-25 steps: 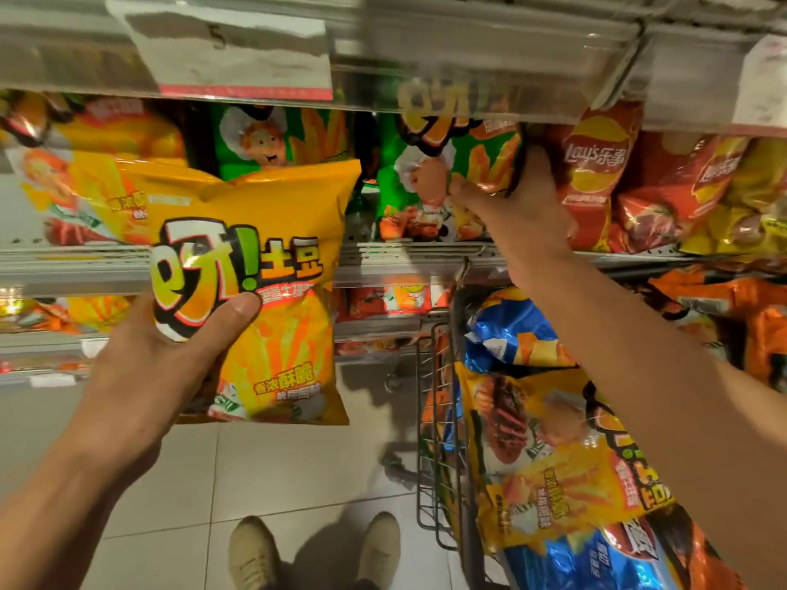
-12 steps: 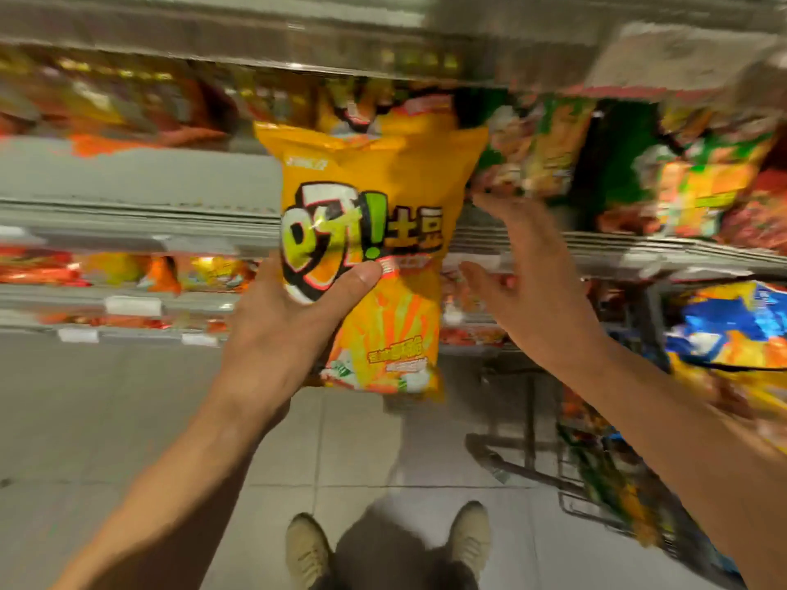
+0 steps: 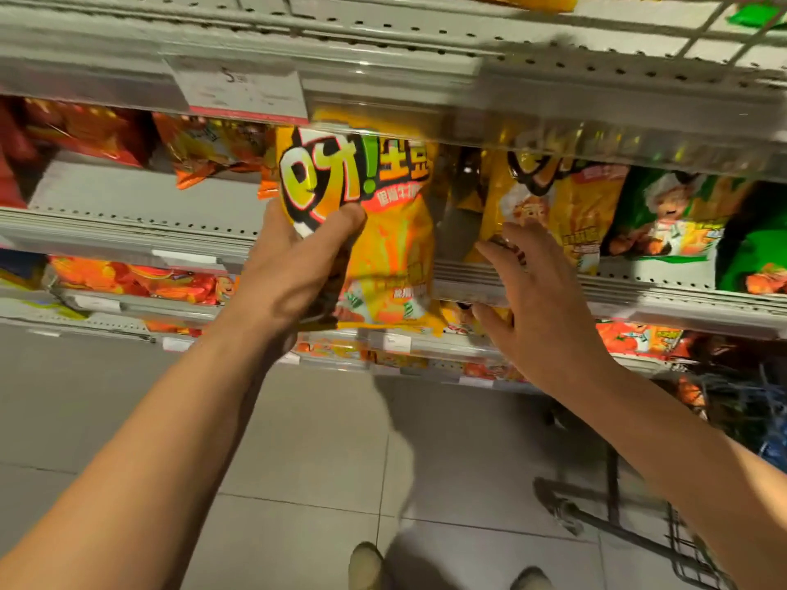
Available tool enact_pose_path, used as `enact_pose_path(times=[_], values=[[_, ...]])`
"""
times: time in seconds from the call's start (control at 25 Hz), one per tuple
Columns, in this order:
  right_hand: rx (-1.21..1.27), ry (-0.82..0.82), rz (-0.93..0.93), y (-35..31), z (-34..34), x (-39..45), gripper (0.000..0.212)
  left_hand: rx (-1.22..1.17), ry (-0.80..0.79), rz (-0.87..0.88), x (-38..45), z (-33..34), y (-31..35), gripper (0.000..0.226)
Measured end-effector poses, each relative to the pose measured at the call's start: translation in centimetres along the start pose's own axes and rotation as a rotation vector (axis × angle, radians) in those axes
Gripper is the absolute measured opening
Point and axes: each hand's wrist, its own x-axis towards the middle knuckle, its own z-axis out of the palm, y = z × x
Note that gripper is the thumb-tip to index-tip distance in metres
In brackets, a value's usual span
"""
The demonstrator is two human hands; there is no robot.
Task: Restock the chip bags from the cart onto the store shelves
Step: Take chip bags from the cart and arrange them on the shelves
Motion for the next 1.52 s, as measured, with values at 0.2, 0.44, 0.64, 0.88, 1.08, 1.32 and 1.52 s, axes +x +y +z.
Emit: enact_pose_path(times=[0.2, 0.44, 0.64, 0.88, 1.08, 1.32, 1.52], values=[[-0.045, -0.045, 0.039, 0.6, 0.7, -0.2, 0.063, -0.024, -0.045, 0.153, 3.8, 2.9, 1.6, 0.035], [-0.033, -0.074, 0.072, 1.4, 1.6, -0.5, 0.067, -0.112, -0.006, 0.064, 7.1, 6.1, 1.3, 0.029], [-0.022, -0.093, 0.076, 1.6, 1.7, -0.3, 0.071, -0.242, 0.097, 0.044, 9.7, 5.6, 1.6, 0.034], [-0.073, -0.107, 0.112, 1.6, 1.5, -0.3, 0.069, -0.036, -0.055, -0.090, 10.2, 6.9, -1.1, 0.055], [-0.078, -0.088, 0.115, 1.9, 1.5, -0.2, 0.072, 0.068, -0.050, -0.114, 10.5, 6.4, -0.7, 0.066], [-0.059, -0.147, 0.089, 1.8, 1.1, 0.0, 0.080, 0.345, 0.049, 0.155, 7.7, 7.0, -1.6, 0.063], [0.188, -0.051, 0.104, 3.1, -0.3, -1.1, 0.080, 0.677, 0.055, 0.636, 1.0, 9.2, -2.5, 0.082]])
